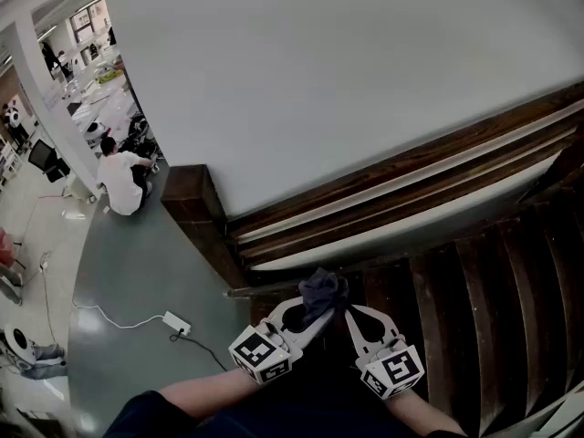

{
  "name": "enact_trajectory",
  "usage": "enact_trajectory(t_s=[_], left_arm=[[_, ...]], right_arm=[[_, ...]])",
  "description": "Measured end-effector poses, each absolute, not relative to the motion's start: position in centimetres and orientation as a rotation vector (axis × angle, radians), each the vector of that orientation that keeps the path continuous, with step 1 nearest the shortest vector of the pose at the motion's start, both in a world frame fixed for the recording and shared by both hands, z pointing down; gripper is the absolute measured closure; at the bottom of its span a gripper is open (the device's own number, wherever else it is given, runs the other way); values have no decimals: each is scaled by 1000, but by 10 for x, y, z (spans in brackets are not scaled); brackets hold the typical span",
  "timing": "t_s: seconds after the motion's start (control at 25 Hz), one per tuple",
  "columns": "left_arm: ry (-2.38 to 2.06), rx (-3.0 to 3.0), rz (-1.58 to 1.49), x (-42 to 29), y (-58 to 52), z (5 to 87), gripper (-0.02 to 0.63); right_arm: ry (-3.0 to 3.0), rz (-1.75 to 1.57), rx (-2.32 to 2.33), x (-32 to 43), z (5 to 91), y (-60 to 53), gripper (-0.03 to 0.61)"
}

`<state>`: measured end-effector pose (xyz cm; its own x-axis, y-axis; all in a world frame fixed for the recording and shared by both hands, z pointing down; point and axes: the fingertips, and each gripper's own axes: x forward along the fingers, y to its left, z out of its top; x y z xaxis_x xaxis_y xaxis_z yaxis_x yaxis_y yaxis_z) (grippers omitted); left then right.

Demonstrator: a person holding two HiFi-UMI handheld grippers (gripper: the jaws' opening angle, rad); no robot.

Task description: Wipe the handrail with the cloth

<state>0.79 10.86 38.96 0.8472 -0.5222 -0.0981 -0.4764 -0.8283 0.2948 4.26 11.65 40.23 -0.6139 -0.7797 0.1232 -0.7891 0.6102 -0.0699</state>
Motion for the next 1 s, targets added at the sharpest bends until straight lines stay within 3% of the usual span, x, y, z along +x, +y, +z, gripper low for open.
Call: enact_trajectory(t_s=[1.0], left_arm=[[-752,2764,-298,1,104,389,531]], right_arm=[[-2744,181,1359,35,403,112,571]])
